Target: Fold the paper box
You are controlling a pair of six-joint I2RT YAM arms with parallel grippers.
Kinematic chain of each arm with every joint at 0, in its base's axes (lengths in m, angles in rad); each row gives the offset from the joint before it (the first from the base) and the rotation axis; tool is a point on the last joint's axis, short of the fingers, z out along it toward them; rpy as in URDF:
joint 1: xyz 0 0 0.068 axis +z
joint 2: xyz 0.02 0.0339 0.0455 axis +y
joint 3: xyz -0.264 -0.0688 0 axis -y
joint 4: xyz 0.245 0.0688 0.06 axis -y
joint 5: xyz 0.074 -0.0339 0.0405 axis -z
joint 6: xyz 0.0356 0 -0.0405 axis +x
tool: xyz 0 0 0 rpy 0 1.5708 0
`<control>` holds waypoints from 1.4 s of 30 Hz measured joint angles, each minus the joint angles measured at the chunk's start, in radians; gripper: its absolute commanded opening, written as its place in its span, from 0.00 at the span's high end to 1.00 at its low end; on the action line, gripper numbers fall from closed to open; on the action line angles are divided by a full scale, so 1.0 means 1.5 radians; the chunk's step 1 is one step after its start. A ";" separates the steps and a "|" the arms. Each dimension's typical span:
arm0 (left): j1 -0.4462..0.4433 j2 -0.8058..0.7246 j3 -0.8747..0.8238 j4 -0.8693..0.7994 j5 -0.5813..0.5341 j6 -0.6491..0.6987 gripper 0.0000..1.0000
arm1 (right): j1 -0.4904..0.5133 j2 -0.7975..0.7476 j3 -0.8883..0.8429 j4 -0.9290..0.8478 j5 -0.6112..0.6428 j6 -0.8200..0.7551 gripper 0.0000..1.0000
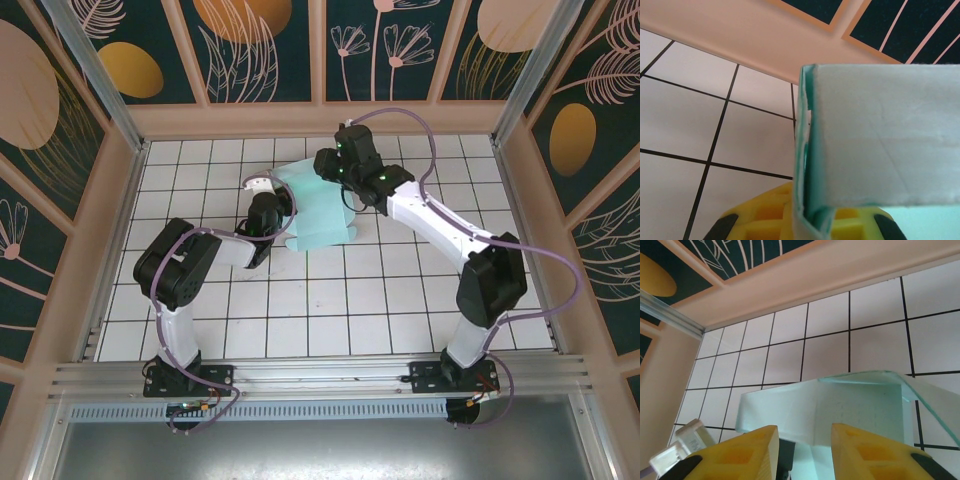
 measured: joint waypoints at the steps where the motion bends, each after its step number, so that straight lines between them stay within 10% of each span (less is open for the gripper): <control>1: 0.000 0.000 0.000 0.000 0.000 0.000 1.00 | -0.002 0.007 0.004 -0.003 -0.001 0.001 0.67; 10: 0.000 0.000 -0.001 -0.002 0.000 0.000 1.00 | -0.008 0.028 0.007 -0.014 -0.033 0.019 1.00; 14: 0.000 0.000 -0.003 -0.002 0.000 0.000 1.00 | -0.010 0.028 0.008 -0.010 -0.042 0.032 1.00; 20: 0.000 0.000 -0.003 -0.003 -0.001 -0.003 1.00 | -0.010 0.018 -0.012 0.012 -0.048 0.032 0.57; 33: 0.000 -0.038 -0.017 -0.057 0.074 -0.025 1.00 | -0.115 -0.308 -0.313 0.182 -0.137 -0.057 0.54; 42: 0.000 -0.053 -0.037 -0.022 0.233 -0.005 1.00 | -0.235 -0.304 -0.334 0.200 -0.317 -0.163 0.54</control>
